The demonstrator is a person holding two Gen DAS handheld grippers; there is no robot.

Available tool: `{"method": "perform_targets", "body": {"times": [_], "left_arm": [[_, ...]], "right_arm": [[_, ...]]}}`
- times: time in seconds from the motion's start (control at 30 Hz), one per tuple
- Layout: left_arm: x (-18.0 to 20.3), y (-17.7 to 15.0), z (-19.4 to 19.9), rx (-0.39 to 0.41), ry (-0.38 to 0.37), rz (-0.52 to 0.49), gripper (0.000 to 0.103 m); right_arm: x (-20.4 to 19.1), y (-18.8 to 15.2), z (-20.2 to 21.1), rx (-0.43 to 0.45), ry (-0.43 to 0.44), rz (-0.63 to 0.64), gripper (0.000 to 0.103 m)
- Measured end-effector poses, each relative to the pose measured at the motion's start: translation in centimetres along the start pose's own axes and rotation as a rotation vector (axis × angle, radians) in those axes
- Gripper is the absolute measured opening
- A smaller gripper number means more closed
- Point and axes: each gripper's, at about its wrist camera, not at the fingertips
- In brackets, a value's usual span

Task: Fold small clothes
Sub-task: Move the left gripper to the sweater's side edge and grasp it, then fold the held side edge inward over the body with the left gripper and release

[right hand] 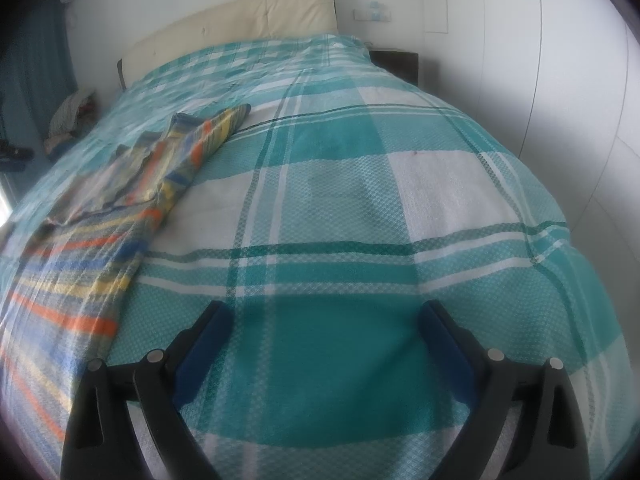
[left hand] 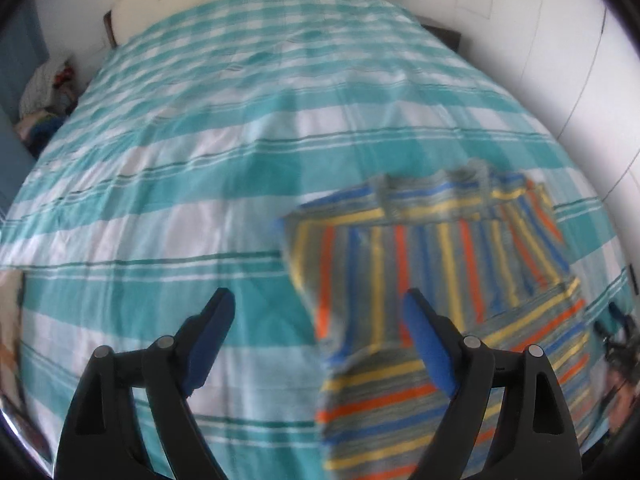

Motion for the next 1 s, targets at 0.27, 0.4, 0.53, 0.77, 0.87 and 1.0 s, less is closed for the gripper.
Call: {"method": "perform_targets", "body": {"times": [0.27,0.4,0.53,0.77,0.87,1.0], "left_arm": [[5.2,-6.1,-5.1,-0.012,-0.013,-0.214,0.085],[4.5,-7.3,-8.0,0.022,0.129,-0.042,0.006],[3.1,-9.6,-7.4,0.075,0.125,0.110,0.005],[2.6,-9.9,-6.2,0.029,0.103,0.118,0.072],[0.2,-10.3,-4.2,0.105,-0.012,0.183,0.077],[-5.0,-8.0,-3.1,0.185,-0.158,0.331,0.069]], "right_arm": [[-0.4,-0.1,-0.1,0.000,-0.019,0.015,0.096],[-0.3,-0.1,0.0,0.002,-0.015,0.013,0.096],[-0.3,0.0,0.0,0.002,-0.011,0.011,0.096],[-0.3,0.0,0.0,0.001,-0.013,0.013,0.097],[-0.3,0.0,0.0,0.000,-0.013,0.014,0.097],[-0.5,-0.1,-0.1,-0.001,-0.028,0.022,0.098]]}}
Point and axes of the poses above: each gripper's, at about its wrist camera, not at the fingertips, and z roughly against the way its jaws point, x to its right, y to its top, and after that the axes turned 15 degrees about -z, right-handed
